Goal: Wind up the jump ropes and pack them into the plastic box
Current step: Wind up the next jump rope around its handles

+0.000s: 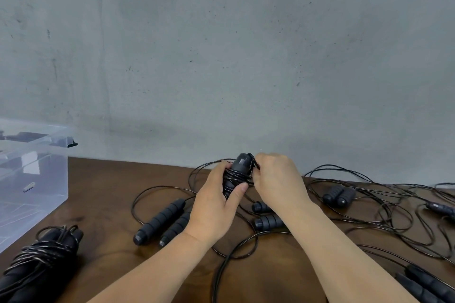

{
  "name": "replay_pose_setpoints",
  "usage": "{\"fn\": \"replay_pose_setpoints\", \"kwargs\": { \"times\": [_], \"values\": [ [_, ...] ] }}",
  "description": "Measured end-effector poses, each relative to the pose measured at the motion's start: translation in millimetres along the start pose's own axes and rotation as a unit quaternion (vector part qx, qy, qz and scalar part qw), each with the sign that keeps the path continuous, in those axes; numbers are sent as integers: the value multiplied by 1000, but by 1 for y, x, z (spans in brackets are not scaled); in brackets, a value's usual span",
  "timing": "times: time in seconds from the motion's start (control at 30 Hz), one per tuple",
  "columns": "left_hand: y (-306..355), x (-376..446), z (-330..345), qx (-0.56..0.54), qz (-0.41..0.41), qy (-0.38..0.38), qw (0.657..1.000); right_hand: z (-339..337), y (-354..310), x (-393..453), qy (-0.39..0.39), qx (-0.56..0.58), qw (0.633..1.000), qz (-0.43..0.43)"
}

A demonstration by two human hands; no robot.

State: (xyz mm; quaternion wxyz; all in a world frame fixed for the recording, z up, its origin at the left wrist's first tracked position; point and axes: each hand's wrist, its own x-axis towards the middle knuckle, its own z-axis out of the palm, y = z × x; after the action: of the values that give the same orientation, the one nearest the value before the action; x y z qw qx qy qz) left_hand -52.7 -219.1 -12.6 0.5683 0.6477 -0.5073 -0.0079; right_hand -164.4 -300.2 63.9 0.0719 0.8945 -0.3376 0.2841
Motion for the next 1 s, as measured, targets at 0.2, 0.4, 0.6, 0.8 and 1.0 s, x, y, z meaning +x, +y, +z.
{"fn": "replay_pose_setpoints", "kwargs": {
  "times": [0.2, 0.4, 0.6, 0.8, 1.0],
  "values": [
    [9, 5, 3, -47, -26, 24, 998, 7, 3, -5, 10, 89, 994, -56],
    [11, 2, 1, -53, -25, 14, 998, 10, 13, -7, 31, 336, 941, 19],
    [18, 4, 4, -92, -56, 16, 994, 10, 16, -11, 77, 395, 910, 103],
    [14, 6, 5, -128, -89, 20, 988, 3, 22, -1, -4, 454, 886, 92],
    [15, 5, 4, -152, -112, 0, 982, -7, 35, 9, -136, 594, 786, 103]
  ]
}}
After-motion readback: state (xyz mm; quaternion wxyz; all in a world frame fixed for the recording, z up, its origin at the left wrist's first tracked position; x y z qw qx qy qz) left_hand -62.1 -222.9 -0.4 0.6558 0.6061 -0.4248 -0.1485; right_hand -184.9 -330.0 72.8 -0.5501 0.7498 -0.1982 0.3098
